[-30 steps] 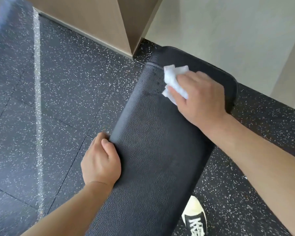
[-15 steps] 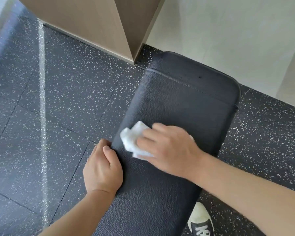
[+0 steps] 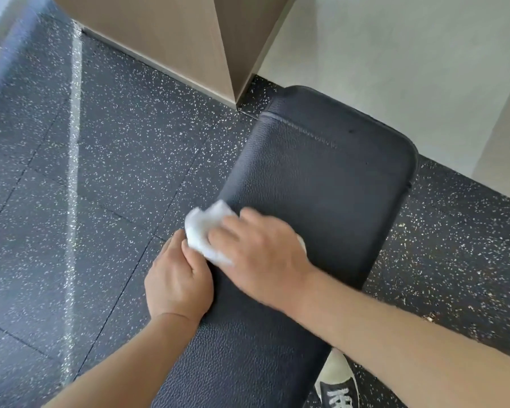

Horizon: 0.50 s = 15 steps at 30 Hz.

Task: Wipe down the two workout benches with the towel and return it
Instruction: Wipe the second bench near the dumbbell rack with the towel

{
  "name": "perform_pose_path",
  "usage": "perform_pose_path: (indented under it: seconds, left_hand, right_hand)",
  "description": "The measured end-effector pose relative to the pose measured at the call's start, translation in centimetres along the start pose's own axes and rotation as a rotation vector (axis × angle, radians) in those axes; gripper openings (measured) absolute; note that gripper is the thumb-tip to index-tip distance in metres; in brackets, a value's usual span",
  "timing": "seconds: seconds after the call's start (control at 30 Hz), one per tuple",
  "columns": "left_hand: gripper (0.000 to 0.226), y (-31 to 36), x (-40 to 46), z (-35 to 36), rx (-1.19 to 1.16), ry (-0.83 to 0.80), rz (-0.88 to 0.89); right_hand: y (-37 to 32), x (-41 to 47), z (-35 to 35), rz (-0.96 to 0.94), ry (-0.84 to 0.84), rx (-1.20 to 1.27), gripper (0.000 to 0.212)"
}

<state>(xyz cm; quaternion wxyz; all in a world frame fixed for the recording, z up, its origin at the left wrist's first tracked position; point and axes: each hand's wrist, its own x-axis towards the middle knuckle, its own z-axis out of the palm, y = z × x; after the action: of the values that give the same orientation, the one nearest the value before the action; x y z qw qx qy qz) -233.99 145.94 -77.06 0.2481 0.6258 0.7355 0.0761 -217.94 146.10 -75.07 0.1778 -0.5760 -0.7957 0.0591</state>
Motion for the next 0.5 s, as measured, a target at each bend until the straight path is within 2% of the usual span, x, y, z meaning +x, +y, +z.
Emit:
perform_pose_path:
  seconds: [0.1,0.2,0.27,0.4,0.43,0.5]
  left_hand:
    - [0.033,-0.2,0.0,0.0,-0.009,-0.004,0.005]
    - [0.038,0.1,0.0,0.0,-0.019,0.014,0.005]
    - [0.038,0.0,0.0,0.2,-0.004,0.025,0.006]
    - [0.036,0.0,-0.1,0.2,0.019,0.040,-0.002]
    - [0.037,0.0,-0.1,0.2,0.022,0.041,-0.003]
    - [0.037,0.1,0.0,0.2,0.030,0.045,-0.010]
  right_hand:
    - [0.9,-5.5,-1.2,-0.187,-0.040,0.077,0.015]
    - [5.9,-6.2,-3.2,-0.268,0.015,-0.053,0.003]
    - [10.3,-4.4,-4.0,-0.120,0.131,-0.254,0.022]
    - [14.6,-0.5,-5.2,0.379,0.226,-0.139,0.035]
    - [13.8,-0.5,-4.7,0.424,0.234,-0.122,0.034]
    - [10.0,-1.0,-3.8,0.400,0.203,-0.077,0.031]
